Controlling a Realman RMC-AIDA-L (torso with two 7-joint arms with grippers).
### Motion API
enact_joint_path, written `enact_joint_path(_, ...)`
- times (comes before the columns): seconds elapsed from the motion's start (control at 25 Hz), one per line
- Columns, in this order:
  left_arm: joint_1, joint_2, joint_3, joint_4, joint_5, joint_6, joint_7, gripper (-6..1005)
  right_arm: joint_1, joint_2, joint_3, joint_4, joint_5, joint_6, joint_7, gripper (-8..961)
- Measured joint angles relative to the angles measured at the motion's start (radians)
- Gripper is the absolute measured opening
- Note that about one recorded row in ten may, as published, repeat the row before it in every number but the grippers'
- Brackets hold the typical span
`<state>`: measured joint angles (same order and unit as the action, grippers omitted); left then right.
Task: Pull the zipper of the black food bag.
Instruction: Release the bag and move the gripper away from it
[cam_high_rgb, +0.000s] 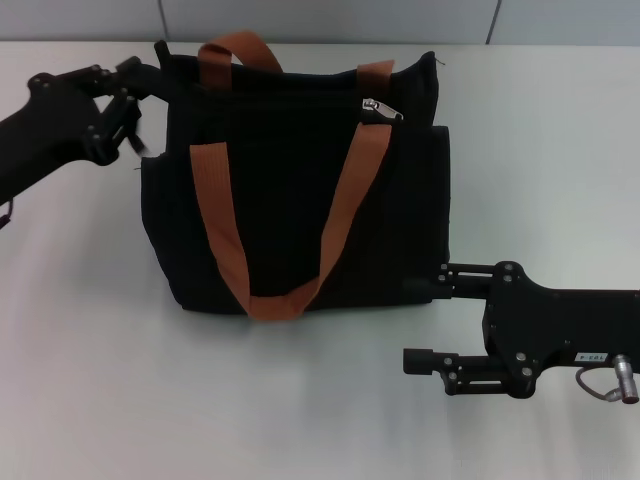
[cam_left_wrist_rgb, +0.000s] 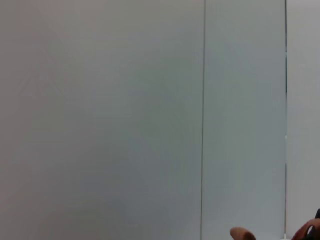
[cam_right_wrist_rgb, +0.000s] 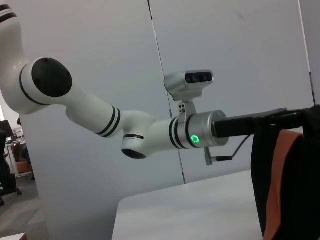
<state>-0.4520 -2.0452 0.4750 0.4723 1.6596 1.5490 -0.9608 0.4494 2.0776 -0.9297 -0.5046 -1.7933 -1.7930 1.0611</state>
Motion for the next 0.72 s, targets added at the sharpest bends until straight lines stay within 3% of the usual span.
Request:
enact_joint_path(0.16, 0.021, 0.001, 0.046, 0.059, 0.003, 0.016, -0.058, 154, 0.004, 0.000, -0.001, 0.001, 0.000, 0.008, -0.001, 696)
enact_joint_path(0.28, 0.034, 0.030, 0.137, 0.133, 0.014, 0.034, -0.176, 162, 0.007, 0.001, -0.002, 0.001, 0.000, 0.020, -0.001, 696)
enact_joint_path(0.36, 0.035, 0.039, 0.151, 0.152, 0.021, 0.045, -0.211, 291, 0.008, 0.001, -0.003, 0.001, 0.000, 0.025, -0.001, 695)
enact_joint_path(0.48, 0.037, 0.082, 0.160, 0.237, 0.081, 0.121, -0.374, 474, 0.012, 0.001, -0.006, 0.002, 0.000, 0.034, -0.002, 695)
enact_joint_path(0.52, 0.037, 0.082, 0.160, 0.237, 0.081, 0.121, -0.374, 533, 0.012, 0.001, -0.006, 0.002, 0.000, 0.034, -0.002, 695)
enact_joint_path(0.56, 0.037, 0.103, 0.159, 0.265, 0.103, 0.157, -0.440, 592, 0.012, 0.002, -0.007, 0.001, 0.000, 0.041, -0.002, 695)
enact_joint_path(0.72, 0.036, 0.128, 0.155, 0.281, 0.116, 0.206, -0.499, 719, 0.017, 0.004, -0.009, 0.002, 0.000, 0.058, -0.002, 695)
